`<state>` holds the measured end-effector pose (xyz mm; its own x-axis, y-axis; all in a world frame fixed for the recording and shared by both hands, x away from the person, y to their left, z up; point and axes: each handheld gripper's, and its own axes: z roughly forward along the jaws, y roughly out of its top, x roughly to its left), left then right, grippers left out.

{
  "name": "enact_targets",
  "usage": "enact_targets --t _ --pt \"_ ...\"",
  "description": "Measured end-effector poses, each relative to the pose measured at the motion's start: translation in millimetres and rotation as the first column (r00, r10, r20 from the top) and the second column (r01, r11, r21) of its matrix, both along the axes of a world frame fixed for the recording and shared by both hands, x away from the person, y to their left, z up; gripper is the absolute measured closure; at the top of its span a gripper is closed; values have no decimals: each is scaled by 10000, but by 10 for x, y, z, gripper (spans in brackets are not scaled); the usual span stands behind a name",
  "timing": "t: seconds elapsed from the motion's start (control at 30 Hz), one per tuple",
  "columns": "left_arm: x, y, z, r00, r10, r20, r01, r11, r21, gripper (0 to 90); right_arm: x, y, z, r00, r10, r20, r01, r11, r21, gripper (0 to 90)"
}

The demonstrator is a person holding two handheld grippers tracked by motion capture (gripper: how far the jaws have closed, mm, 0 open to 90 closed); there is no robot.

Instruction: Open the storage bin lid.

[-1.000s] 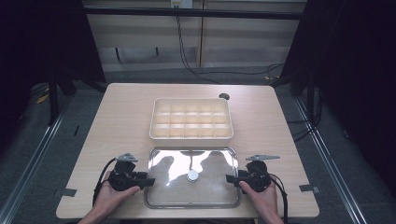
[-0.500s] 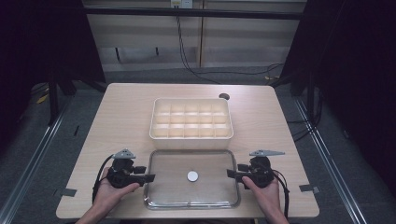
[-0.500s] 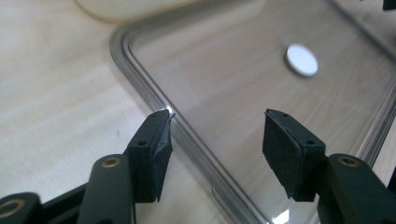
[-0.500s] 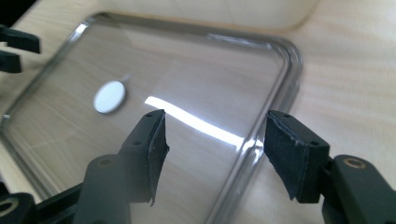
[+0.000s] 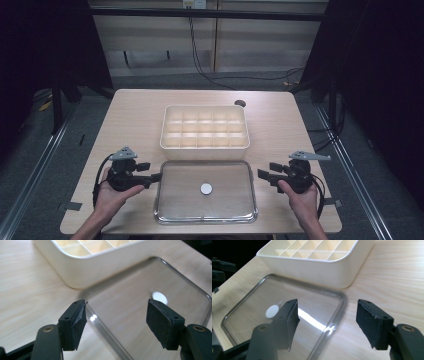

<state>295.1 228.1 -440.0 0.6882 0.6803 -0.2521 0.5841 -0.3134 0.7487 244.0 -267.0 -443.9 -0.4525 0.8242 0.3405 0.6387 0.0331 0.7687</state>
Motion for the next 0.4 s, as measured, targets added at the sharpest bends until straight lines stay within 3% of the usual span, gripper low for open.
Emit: enact_targets --t 0.1,0.13,0.23,0.3,0.33,0.4 --pt "26 78 -18 9998 188 47 -187 9998 -47 322 -13 -68 -3 9998 -148 166 147 9999 90 335" --pt "49 178 -71 9990 398 224 -395 9991 -131 324 -18 -136 -29 9987 -408 315 413 9991 -136 323" --pt "81 267 -103 9969 731 287 -729 9973 -93 323 -4 -218 -90 9979 -553 334 559 9983 -153 318" --pt "102 342 -117 9957 907 190 -901 9955 -284 322 -13 -244 -99 9969 -712 322 718 9973 -181 315" --pt "120 401 -137 9944 1041 -158 -1048 9929 -560 319 -18 -257 -100 9971 -677 336 681 9976 -112 313" --pt "114 417 -144 9941 1083 -80 -1086 9931 -450 316 -21 -265 -100 9971 -666 360 672 9976 -158 311"
